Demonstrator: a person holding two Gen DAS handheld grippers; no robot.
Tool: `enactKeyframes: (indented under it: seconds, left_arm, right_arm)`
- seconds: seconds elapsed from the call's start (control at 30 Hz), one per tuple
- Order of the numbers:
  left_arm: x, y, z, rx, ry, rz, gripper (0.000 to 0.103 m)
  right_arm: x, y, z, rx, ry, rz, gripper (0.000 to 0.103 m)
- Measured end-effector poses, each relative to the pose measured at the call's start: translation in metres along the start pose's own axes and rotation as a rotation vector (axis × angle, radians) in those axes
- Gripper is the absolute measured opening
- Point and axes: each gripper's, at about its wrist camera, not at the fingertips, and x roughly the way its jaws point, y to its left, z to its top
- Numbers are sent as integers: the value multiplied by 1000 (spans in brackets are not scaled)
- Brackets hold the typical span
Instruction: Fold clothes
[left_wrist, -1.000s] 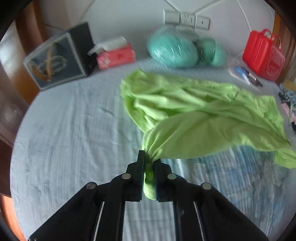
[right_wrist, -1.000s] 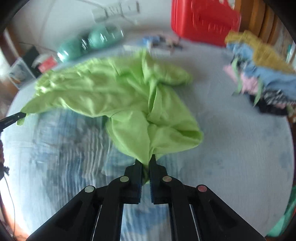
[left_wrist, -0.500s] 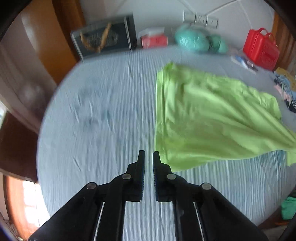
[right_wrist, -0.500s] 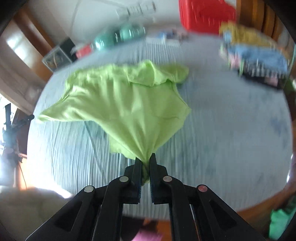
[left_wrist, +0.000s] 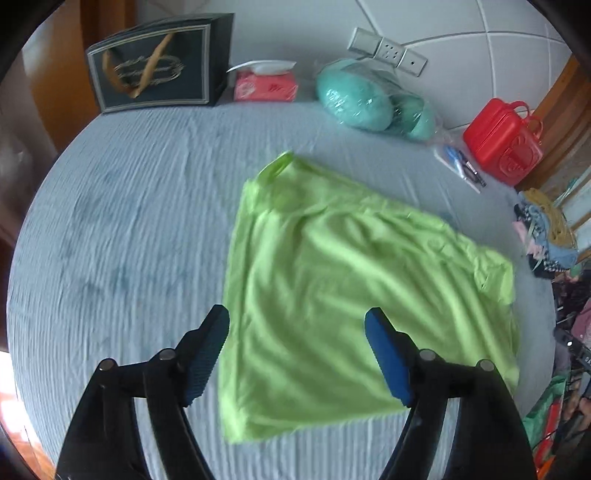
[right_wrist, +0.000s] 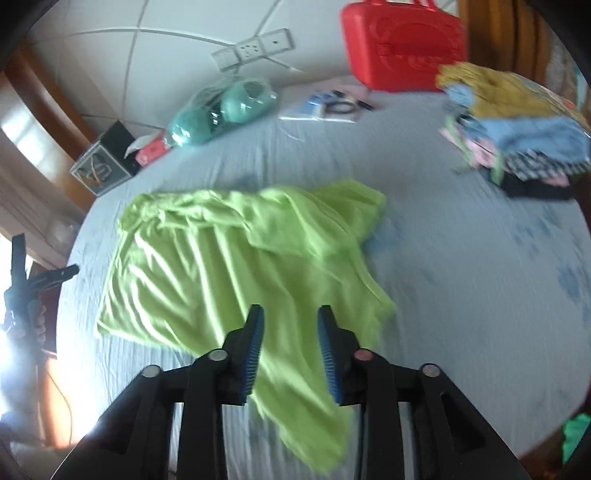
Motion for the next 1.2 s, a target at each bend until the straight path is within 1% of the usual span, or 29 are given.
enactKeyframes:
  seconds: [0.07,0.1,0.17,0.23,0.3,0.43,0.57,0.6,0.63,0.67,0.7,0.73,0.77,0.8,0.87,0.93,0.97,1.0,1.03,1.07,1.1,1.13,1.17,1.2]
  left_arm:
    - [11,-12,12,29,-8,14,76]
    - [17,-16,16,37,-9,19,76]
    - [31,-21,24,45,-4,28,76]
    - [43,-22,33,62,-1,63,76]
    - [57,-21,45,79,-1,98,76]
    - [88,-13,74,89,8,147,76]
    - [121,-4,98,81,37,165,76]
    - [132,-4,102,87,48,166,76]
    - [142,-5,105,100,61,171,74]
    - [151,-6,108,117,74,180,65]
    - [156,-7,110,129,81,181,32]
    - [159,-8,111,138,83,177,22]
    - [159,-9,114,149,76,182,19]
    - [158,-11,118,160,63,194,11]
    - [157,-13,130,154,42,195,10]
    - [151,-11,138,137,30,187,10]
    - [148,-9,142,129,25,182,10]
    - [145,-8,146,120,20,177,10]
    - [141,-7,150,112,15,172,11]
    - [138,-5,153,103,10,167,11]
    - [134,-4,157,94,5,162,12]
    - [131,-2,161,86,0,156,18]
    - [128,-1,165,77,-5,151,24]
    - [124,0,168,69,-10,146,40]
  right_arm:
    - [22,12,17,3,9,6,59]
    - [34,16,24,8,16,1,62]
    - [54,23,35,22,33,-2,64]
    - [72,29,46,36,40,7,63]
    - [93,34,57,38,68,-10,52]
    - [121,37,70,44,110,-49,52]
    - [147,36,76,42,157,-66,54]
    - [152,36,76,22,173,-87,52]
    - [155,36,76,-6,191,-116,45]
    - [159,36,76,-34,209,-145,15]
    - [153,34,81,-51,199,-163,3]
    - [142,31,87,-63,173,-176,3]
    - [131,28,94,-74,148,-189,3]
    - [117,23,108,-81,101,-210,3]
    - [92,12,143,-83,-3,-246,2]
    - [82,-3,176,-51,-86,-262,2]
    - [80,-13,194,-19,-127,-278,3]
    - [79,-23,211,13,-168,-293,8]
    - [79,-31,221,52,-173,-274,12]
    - [81,-39,227,95,-159,-237,18]
    - [81,-44,228,124,-142,-188,19]
    - [81,-43,225,122,-128,-159,20]
    - [81,-36,216,91,-110,-152,22]
    - [81,-28,205,52,-88,-150,28]
